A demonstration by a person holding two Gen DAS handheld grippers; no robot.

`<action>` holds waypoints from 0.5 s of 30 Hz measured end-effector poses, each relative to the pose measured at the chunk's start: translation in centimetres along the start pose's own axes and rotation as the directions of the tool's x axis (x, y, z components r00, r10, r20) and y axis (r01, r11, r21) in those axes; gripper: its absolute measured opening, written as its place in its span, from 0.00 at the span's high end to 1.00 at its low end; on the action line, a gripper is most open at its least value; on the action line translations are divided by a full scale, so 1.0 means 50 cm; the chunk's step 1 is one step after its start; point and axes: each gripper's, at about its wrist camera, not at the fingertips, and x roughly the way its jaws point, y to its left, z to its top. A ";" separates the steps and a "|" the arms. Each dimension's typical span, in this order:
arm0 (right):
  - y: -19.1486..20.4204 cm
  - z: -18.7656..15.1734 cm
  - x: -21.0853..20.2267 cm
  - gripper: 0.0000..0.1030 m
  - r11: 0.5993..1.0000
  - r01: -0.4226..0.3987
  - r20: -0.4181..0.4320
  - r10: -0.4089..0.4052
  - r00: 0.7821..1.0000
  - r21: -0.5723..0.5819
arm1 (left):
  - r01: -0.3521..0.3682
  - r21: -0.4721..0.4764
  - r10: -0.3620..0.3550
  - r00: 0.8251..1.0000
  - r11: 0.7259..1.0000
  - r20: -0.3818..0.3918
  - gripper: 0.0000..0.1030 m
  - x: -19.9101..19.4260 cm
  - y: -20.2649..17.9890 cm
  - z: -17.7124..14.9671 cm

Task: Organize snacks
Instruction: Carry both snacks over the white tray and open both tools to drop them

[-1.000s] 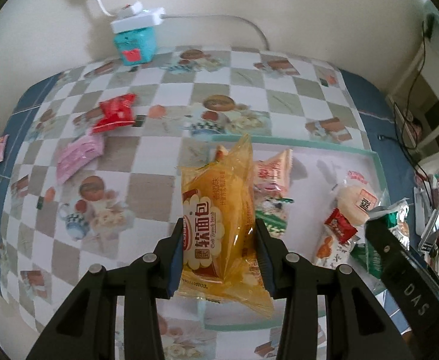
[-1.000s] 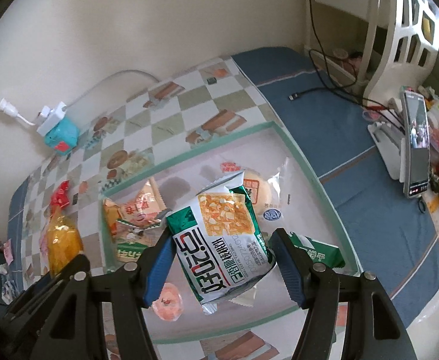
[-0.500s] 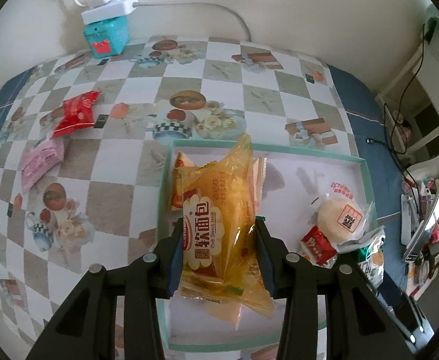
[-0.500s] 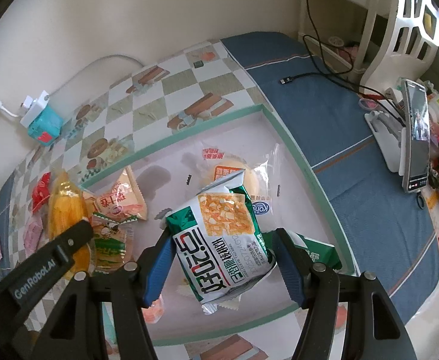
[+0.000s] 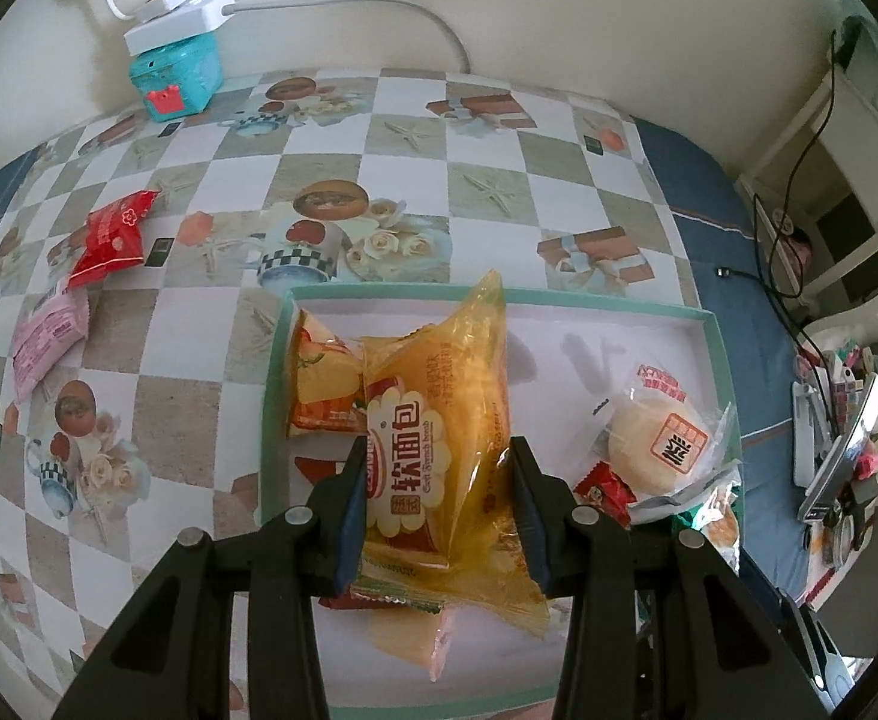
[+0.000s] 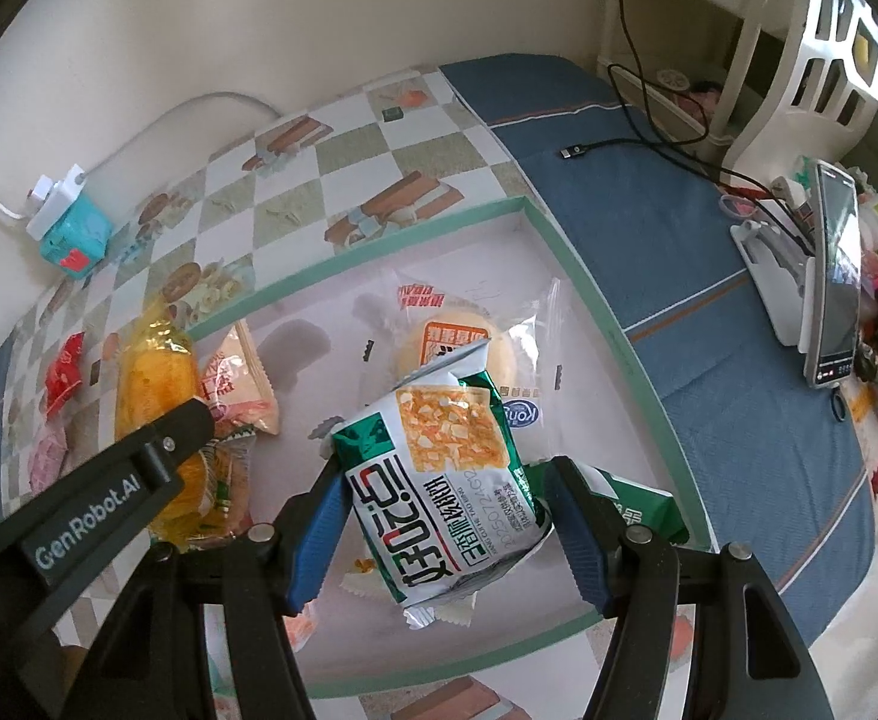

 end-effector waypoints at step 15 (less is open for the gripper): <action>0.016 -0.002 0.002 0.33 1.000 -0.009 -0.004 0.009 1.000 -0.024 | 0.018 -0.001 -0.018 1.000 1.000 -0.017 0.43 -0.012 0.010 0.000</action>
